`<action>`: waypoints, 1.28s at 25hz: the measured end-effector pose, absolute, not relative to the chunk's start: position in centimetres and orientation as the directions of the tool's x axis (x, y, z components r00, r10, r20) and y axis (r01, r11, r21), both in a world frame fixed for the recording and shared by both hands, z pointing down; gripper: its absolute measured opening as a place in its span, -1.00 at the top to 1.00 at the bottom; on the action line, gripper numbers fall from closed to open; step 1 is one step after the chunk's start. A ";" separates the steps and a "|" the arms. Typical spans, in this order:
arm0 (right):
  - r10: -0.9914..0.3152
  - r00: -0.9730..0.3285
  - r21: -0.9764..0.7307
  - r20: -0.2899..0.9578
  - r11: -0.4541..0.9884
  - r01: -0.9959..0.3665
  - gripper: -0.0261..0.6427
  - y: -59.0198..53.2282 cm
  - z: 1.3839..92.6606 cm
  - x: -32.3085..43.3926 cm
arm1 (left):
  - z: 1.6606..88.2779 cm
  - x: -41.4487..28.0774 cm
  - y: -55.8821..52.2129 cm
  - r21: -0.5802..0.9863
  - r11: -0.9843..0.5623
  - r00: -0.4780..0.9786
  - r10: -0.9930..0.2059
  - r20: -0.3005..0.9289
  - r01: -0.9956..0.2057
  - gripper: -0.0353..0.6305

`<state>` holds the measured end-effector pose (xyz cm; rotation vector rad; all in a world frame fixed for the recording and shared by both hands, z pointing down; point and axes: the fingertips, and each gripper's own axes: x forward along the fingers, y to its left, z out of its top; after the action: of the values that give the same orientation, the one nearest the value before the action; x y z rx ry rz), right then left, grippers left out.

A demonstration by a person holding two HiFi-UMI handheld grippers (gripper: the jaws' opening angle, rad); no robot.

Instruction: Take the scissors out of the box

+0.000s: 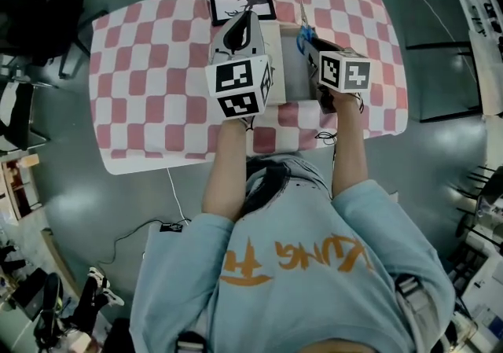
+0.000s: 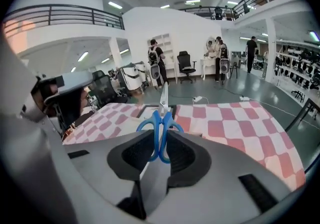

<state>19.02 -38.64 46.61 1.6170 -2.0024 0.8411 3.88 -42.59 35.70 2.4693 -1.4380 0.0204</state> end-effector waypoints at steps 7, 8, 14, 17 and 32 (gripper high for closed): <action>-0.834 -0.273 -0.203 0.480 0.197 -0.959 0.68 -40.4 41.7 18.8 | 34.5 4.2 -42.0 0.145 -0.486 0.504 -0.852 0.142 -0.862 0.84; -0.849 -0.271 -0.203 0.453 0.198 -0.959 0.68 -40.6 40.9 18.9 | 34.4 4.1 -41.9 0.139 -0.484 0.501 -0.853 0.143 -0.864 0.84; -0.926 -0.242 -0.199 0.288 0.190 -0.961 0.68 -40.7 35.9 20.1 | 34.3 4.2 -41.6 0.121 -0.477 0.491 -0.858 0.152 -0.870 0.84; -0.954 -0.212 -0.179 0.213 0.175 -0.968 0.68 -40.5 33.7 20.8 | 34.3 4.7 -41.3 0.125 -0.487 0.502 -0.850 0.159 -0.865 0.84; -0.971 -0.181 -0.117 0.153 0.164 -0.980 0.68 -39.0 32.4 21.0 | 34.8 5.0 -40.1 0.128 -0.486 0.501 -0.849 0.169 -0.865 0.84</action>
<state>21.01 -38.99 32.39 1.9824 -2.3639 0.2925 4.96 -40.15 34.84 2.5474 -1.4723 0.1222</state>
